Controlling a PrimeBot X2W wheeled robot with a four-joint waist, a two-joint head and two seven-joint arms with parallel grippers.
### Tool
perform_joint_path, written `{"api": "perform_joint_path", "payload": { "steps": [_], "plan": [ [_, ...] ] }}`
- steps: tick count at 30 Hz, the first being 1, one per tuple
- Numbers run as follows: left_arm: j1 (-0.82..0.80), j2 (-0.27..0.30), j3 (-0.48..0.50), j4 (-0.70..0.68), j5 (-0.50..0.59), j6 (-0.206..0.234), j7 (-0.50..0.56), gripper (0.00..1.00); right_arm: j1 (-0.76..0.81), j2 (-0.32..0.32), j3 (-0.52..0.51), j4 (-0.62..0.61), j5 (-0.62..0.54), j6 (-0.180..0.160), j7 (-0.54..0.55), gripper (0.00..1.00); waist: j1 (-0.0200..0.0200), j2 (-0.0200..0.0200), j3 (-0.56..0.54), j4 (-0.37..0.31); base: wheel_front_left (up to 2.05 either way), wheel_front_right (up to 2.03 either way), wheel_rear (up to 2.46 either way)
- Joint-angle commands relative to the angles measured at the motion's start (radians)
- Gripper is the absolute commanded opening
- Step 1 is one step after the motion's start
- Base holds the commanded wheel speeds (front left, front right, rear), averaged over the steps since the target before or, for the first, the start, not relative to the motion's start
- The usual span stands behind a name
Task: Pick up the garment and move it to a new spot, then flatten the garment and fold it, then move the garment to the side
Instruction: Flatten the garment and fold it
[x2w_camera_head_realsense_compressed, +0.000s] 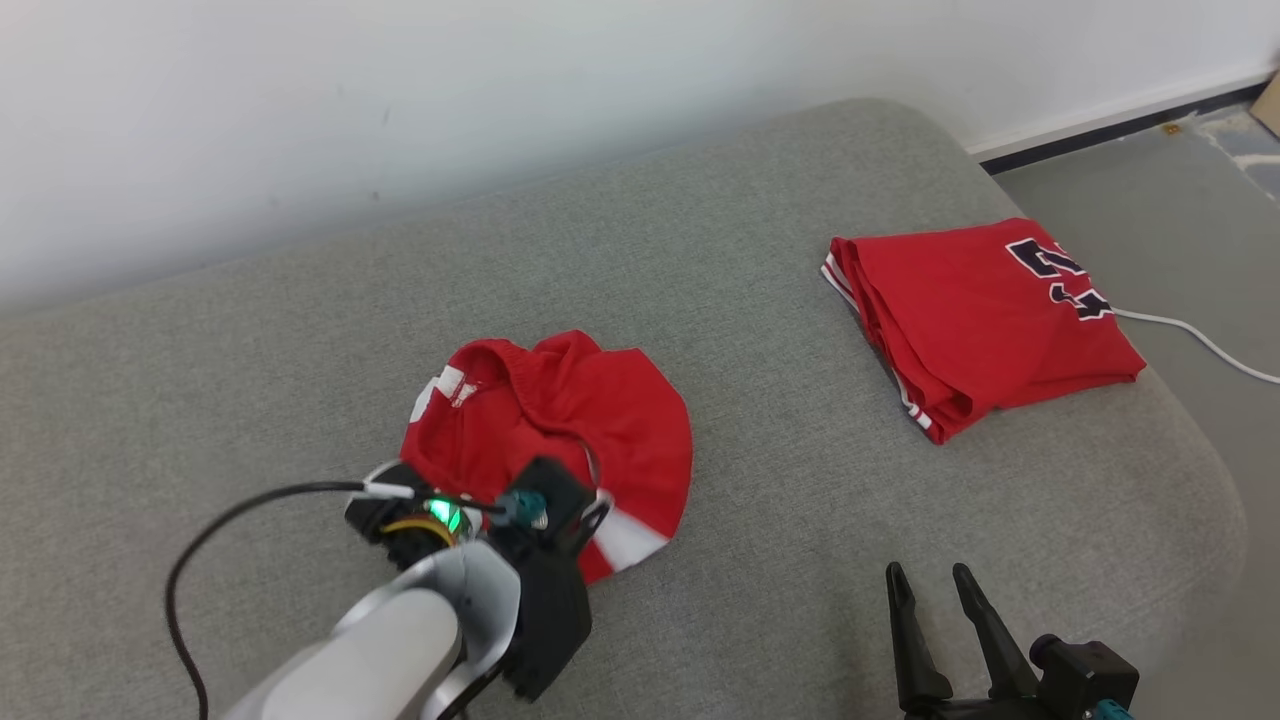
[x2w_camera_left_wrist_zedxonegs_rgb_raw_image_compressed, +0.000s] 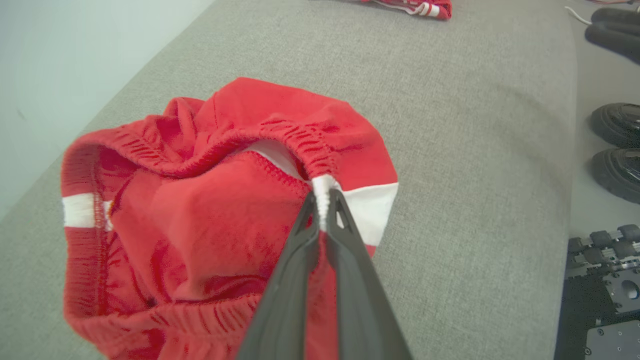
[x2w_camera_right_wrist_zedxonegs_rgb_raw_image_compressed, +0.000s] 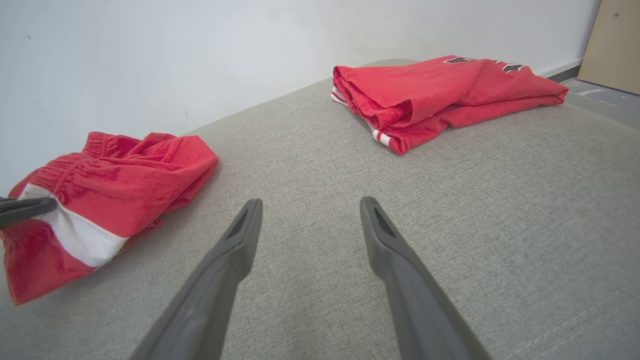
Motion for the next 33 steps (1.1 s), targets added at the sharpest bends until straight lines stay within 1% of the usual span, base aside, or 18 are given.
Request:
{"api": "perform_joint_path", "payload": {
  "steps": [1, 6, 10, 15, 18, 20, 21, 22, 24, 26, 29, 33],
  "plan": [
    [-0.021, -0.013, 0.016, -0.013, -0.008, 0.009, -0.023, 0.0, -0.003, 0.003, -0.001, 0.001, 0.002, -0.003, -0.005, 1.0, -0.0001, 0.0, -0.001, 0.004, 0.0, 0.0, 0.0],
    [-0.096, -0.068, 0.077, -0.058, -0.016, 0.024, -0.132, 0.0, -0.006, 0.003, 0.002, 0.003, 0.003, -0.003, -0.005, 1.0, -0.0001, 0.0, -0.007, 0.018, 0.0, 0.0, 0.0],
    [-0.173, -0.136, 0.118, -0.06, -0.042, 0.022, -0.187, 0.0, -0.011, 0.003, 0.008, 0.007, 0.006, -0.003, -0.006, 1.0, -0.0001, 0.0, -0.012, 0.025, 0.0, 0.0, 0.0],
    [-0.279, -0.231, 0.157, -0.027, -0.064, 0.021, -0.249, 0.0, -0.013, 0.003, 0.017, 0.013, 0.005, -0.003, -0.006, 1.0, -0.0001, 0.0, -0.016, 0.029, 0.0, 0.0, 0.0],
    [-0.334, -0.268, 0.191, -0.011, -0.075, 0.035, -0.298, 0.0, -0.016, 0.003, 0.016, 0.015, 0.004, -0.003, -0.006, 1.0, -0.0001, 0.0, -0.018, 0.031, 0.0, 0.0, 0.0],
    [-0.359, -0.289, 0.219, -0.008, -0.096, 0.053, -0.335, 0.0, -0.015, 0.003, 0.017, 0.015, 0.001, -0.003, -0.006, 1.0, -0.0001, 0.0, -0.02, 0.036, 0.0, 0.0, 0.0],
    [-0.367, -0.296, 0.237, -0.011, -0.113, 0.063, -0.356, 0.0, -0.013, 0.003, 0.016, 0.015, 0.001, -0.003, -0.007, 1.0, -0.0001, 0.0, -0.021, 0.041, 0.0, 0.0, 0.0],
    [-0.367, -0.296, 0.237, -0.011, -0.113, 0.063, -0.356, 0.0, -0.013, 0.003, 0.016, 0.015, 0.001, -0.003, -0.007, 1.0, -0.0001, 0.0, -0.021, 0.041, 0.0, 0.0, 0.0],
    [-0.37, -0.306, 0.269, -0.02, -0.15, 0.085, -0.394, 0.0, -0.01, 0.003, 0.016, 0.016, -0.001, -0.003, -0.006, 1.0, -0.0001, 0.0, -0.022, 0.051, 0.0, 0.0, 0.0],
    [-0.34, -0.313, 0.286, -0.021, -0.204, 0.103, -0.401, 0.0, -0.008, 0.003, 0.015, 0.015, -0.001, -0.003, -0.007, 1.0, -0.0001, 0.0, -0.022, 0.065, 0.0, 0.0, 0.0],
    [-0.262, -0.311, 0.275, 0.007, -0.256, 0.127, -0.35, 0.0, -0.005, 0.003, 0.014, 0.01, -0.003, -0.003, -0.007, 1.0, -0.0001, 0.0, -0.022, 0.09, 0.0, 0.0, 0.0],
    [-0.111, -0.27, 0.265, 0.039, -0.316, 0.16, -0.275, 0.0, 0.0, 0.003, 0.012, 0.004, -0.004, -0.003, -0.007, 1.0, -0.0001, 0.0, -0.013, 0.13, 0.0, 0.0, 0.0]
  ]
}}
